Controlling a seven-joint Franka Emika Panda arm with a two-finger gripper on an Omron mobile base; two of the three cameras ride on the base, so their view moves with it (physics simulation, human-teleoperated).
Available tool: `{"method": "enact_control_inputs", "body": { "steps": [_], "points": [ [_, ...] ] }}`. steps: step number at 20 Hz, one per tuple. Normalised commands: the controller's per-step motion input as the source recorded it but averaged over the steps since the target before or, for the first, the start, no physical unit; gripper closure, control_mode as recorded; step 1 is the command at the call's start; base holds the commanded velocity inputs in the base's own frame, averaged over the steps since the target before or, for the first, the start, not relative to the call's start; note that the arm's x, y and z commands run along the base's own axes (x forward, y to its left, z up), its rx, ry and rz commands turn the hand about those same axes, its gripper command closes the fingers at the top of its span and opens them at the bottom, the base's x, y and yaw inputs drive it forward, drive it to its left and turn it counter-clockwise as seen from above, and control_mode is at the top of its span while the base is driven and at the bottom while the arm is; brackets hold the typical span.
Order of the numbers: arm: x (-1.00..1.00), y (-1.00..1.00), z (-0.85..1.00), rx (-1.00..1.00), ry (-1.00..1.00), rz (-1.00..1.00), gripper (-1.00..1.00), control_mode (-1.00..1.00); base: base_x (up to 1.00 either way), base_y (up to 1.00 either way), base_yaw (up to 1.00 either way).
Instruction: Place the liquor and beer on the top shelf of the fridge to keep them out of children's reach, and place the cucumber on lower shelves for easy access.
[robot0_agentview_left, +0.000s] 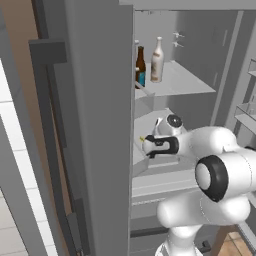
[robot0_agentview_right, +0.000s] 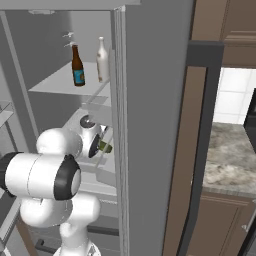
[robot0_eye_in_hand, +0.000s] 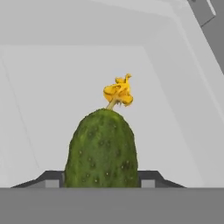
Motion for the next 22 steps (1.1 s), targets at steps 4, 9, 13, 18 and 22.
{"method": "enact_control_inputs", "body": {
  "steps": [4,9,13,18,22],
  "points": [
    [0.57,0.11,-0.38,-0.05,0.0,0.01,1.0,-1.0,0.0,0.0,0.0],
    [0.54,0.15,-0.37,-0.05,0.0,0.0,-1.0,-1.0,0.0,0.0,0.0],
    [0.38,0.09,-0.25,-0.02,-0.01,0.01,-1.0,-1.0,0.0,0.0,0.0],
    [0.02,0.01,-0.14,-0.04,-0.09,0.02,-1.0,-1.0,0.0,0.0,0.0],
    [-0.11,0.0,-0.01,-0.03,-0.19,0.01,-1.0,-1.0,0.0,0.0,0.0]
  ]
}}
